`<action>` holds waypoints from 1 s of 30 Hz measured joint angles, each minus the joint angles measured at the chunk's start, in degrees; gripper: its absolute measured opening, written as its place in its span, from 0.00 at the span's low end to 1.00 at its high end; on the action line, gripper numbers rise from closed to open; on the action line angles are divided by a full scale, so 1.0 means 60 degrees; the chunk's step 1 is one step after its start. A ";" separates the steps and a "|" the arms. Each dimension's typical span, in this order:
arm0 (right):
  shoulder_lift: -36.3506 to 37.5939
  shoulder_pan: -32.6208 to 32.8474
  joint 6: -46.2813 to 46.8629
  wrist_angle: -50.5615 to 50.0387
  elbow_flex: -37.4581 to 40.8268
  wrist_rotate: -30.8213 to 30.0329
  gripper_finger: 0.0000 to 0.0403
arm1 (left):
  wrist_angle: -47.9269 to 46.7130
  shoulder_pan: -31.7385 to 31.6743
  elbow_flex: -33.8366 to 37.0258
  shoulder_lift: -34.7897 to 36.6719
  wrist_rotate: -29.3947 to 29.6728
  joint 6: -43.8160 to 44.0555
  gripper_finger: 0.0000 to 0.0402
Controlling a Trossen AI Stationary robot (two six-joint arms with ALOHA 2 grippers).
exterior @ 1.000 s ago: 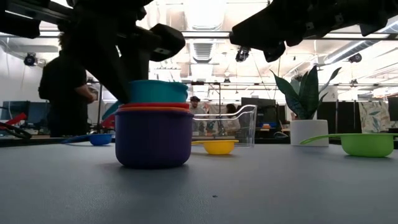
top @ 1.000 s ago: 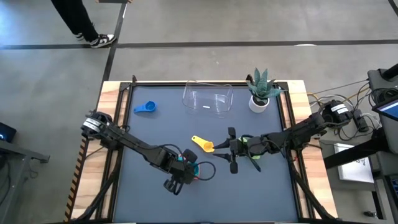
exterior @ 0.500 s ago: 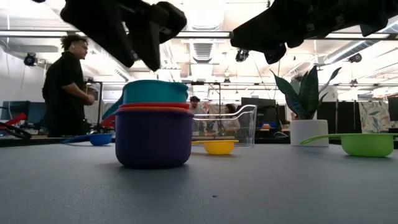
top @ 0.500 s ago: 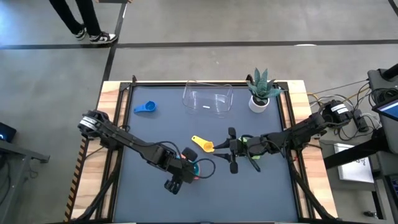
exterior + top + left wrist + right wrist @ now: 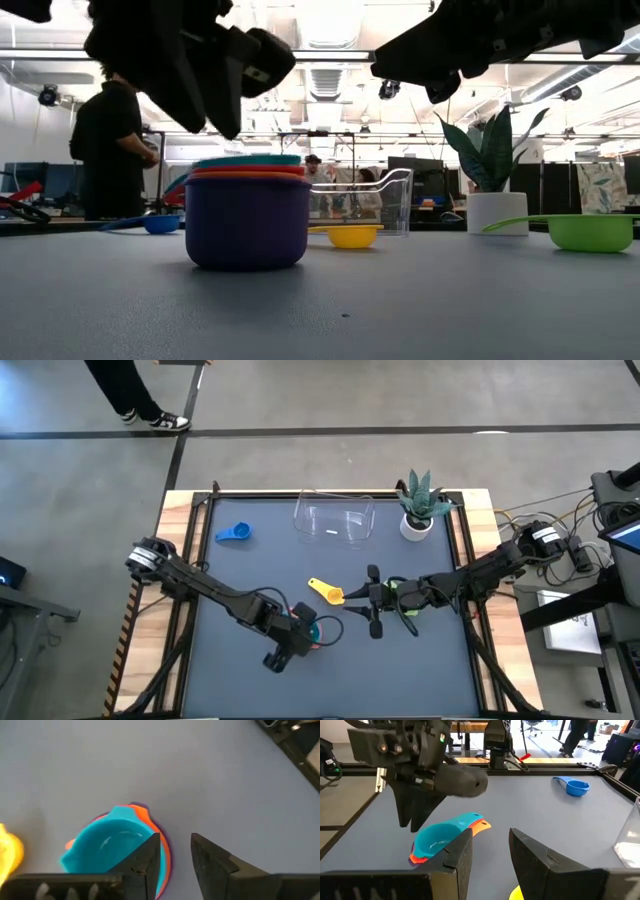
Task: Nest measuring cups in basket
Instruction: Stack the light blue measuring cup on top of the red measuring cup, then stack the green measuring cup on top of the light blue measuring cup
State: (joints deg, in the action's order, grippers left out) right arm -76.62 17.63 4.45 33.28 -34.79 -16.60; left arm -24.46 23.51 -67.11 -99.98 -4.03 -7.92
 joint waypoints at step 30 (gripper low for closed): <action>0.0002 -0.0002 0.0000 -0.0073 0.0000 -0.0002 0.29 | 0.4144 -0.0095 0.4800 0.6592 0.0483 0.1030 0.17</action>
State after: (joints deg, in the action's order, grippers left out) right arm -76.61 17.62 4.45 32.84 -34.79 -16.61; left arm 0.41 22.94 -38.31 -60.43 -1.13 -1.74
